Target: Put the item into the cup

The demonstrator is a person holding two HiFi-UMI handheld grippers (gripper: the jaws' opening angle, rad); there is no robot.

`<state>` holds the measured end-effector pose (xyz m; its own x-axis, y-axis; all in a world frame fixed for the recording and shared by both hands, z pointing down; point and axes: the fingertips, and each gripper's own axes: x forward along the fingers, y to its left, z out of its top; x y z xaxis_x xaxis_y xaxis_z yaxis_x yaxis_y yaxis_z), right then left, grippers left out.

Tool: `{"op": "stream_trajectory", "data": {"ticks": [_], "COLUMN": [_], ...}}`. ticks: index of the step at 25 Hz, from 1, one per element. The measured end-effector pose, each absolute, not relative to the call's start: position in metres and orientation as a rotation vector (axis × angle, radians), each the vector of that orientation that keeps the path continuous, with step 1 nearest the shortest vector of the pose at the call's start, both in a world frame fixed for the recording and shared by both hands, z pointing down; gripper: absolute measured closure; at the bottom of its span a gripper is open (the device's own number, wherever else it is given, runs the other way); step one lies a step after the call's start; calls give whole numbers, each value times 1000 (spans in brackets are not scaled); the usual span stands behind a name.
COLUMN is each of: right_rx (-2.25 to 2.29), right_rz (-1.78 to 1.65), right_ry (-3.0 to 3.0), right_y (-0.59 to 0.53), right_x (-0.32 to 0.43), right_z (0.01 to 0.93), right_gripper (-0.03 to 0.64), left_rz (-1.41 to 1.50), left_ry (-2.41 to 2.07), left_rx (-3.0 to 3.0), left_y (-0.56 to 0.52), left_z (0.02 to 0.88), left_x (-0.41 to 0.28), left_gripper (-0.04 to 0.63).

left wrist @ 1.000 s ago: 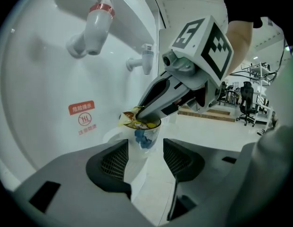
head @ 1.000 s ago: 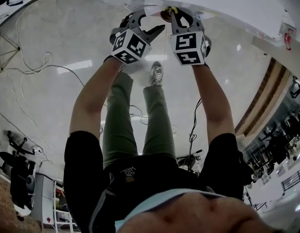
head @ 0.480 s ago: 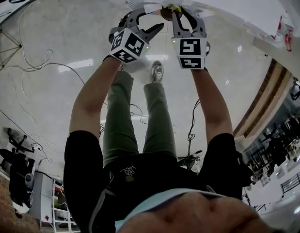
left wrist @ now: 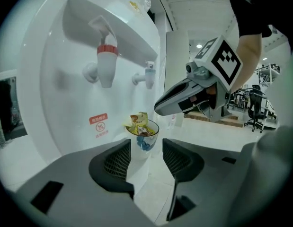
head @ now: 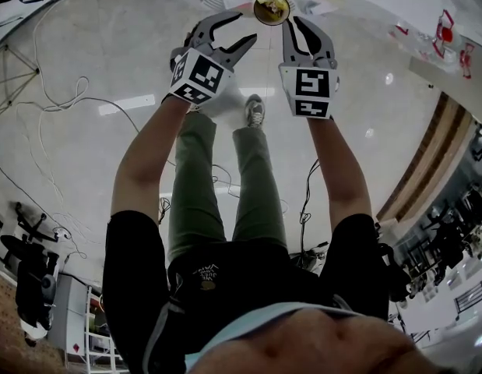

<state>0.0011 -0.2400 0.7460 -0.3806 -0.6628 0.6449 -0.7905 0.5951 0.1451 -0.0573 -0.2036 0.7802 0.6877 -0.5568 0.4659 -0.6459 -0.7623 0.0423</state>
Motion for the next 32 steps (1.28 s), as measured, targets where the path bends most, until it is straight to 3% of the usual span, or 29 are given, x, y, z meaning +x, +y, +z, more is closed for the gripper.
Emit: {"op": "stream_trajectory", "data": {"ticks": [2, 11, 32], "right_rx": [1158, 1203, 1218], "right_rz": [256, 340, 471], "right_ry": [-2163, -2221, -2384], "right_y": [-237, -211, -131], "right_x": [3, 21, 46], "right_z": [738, 696, 579], "right_gripper": [558, 560, 560], "left_rz": [627, 496, 329], "left_ry": [-997, -1142, -1409], "left_rx": [2691, 2690, 2561], "left_y": [-201, -185, -119], "left_z": [771, 706, 543], "left_x": [-59, -56, -69], "left_gripper": [375, 550, 575]}}
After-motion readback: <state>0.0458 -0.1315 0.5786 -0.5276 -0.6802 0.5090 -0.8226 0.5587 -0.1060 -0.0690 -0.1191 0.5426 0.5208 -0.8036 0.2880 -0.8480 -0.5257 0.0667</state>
